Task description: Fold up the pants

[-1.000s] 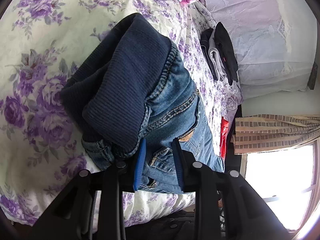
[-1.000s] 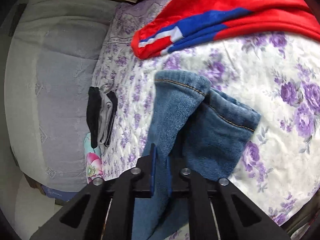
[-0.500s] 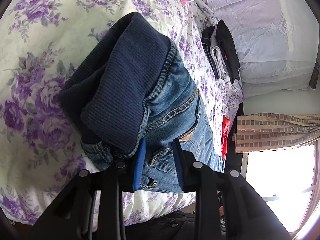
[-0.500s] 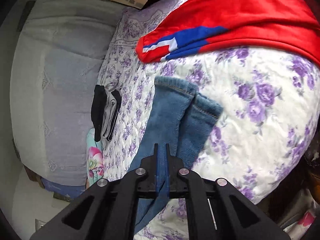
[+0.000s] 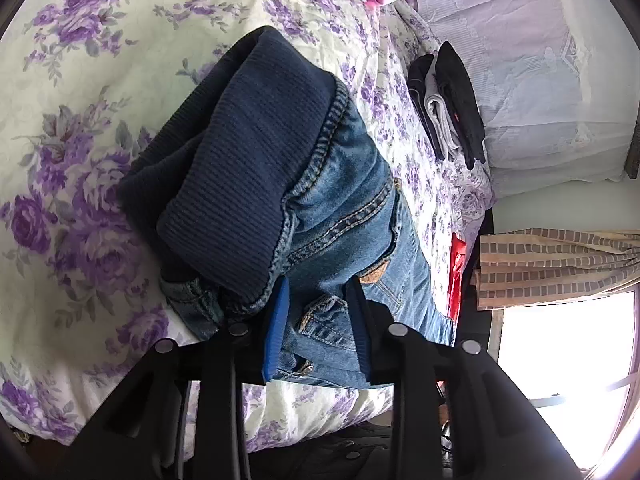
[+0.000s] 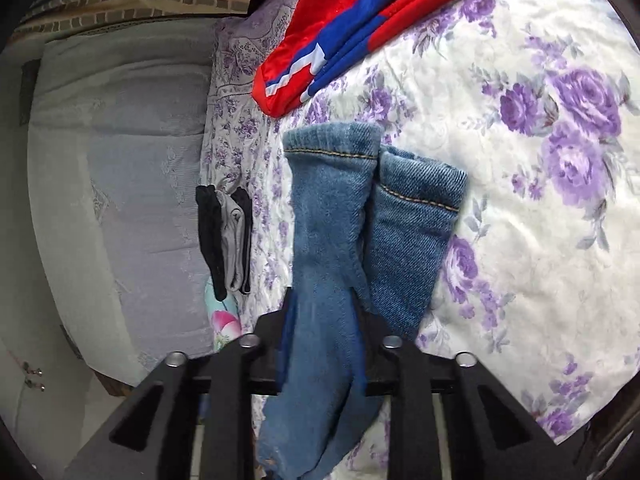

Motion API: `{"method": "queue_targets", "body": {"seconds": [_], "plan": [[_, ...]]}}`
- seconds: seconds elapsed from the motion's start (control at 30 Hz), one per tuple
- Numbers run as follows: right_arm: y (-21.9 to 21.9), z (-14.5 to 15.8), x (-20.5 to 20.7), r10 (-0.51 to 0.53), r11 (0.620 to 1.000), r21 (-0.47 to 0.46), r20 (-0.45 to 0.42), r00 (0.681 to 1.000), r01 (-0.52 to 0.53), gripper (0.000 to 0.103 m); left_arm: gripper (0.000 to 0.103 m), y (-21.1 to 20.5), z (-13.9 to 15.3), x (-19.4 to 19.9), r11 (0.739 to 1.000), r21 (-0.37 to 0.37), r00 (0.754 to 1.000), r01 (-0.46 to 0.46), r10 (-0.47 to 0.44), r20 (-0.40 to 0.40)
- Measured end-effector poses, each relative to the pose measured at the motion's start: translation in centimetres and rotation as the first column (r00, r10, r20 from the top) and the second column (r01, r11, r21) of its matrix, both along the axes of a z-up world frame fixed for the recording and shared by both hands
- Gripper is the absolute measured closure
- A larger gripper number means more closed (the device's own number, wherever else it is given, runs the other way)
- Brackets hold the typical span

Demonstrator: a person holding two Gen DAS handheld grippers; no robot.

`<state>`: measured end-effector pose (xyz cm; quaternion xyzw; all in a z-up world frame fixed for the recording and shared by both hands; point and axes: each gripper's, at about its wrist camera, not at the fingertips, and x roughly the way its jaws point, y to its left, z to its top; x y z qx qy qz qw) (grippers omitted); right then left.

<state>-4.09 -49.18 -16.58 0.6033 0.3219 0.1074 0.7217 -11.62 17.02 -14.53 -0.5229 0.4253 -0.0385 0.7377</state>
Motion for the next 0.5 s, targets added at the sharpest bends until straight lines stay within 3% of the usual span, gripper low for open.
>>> {"method": "queue_targets", "body": {"seconds": [0.07, 0.17, 0.3, 0.43, 0.5], "plan": [[-0.4, 0.7, -0.9, -0.016, 0.999, -0.049, -0.006, 1.000, 0.015, 0.057, 0.071, -0.1, 0.0, 0.2, 1.000, 0.002, 1.000, 0.002, -0.002, 0.000], [-1.3, 0.0, -1.4, -0.045, 0.998, -0.051, -0.026, 0.999, 0.044, 0.056, 0.069, -0.1, 0.1, 0.4, 1.000, 0.001, 1.000, 0.008, -0.008, 0.003], [-1.4, -1.1, -0.2, -0.027, 1.000, -0.005, -0.004, 1.000, 0.027, 0.056, 0.068, -0.1, 0.1, 0.6, 1.000, 0.002, 1.000, 0.013, -0.013, 0.003], [-1.8, -2.6, 0.5, -0.072, 0.991, 0.112, -0.013, 0.997, 0.073, 0.057, 0.067, -0.1, 0.1, 0.6, 1.000, 0.000, 1.000, 0.011, -0.011, 0.008], [-1.7, -1.9, 0.0, -0.099, 0.985, 0.146, 0.014, 0.995, 0.096, 0.042, 0.067, 0.0, 0.1, 0.6, 1.000, 0.000, 1.000, 0.014, -0.014, 0.010]]}}
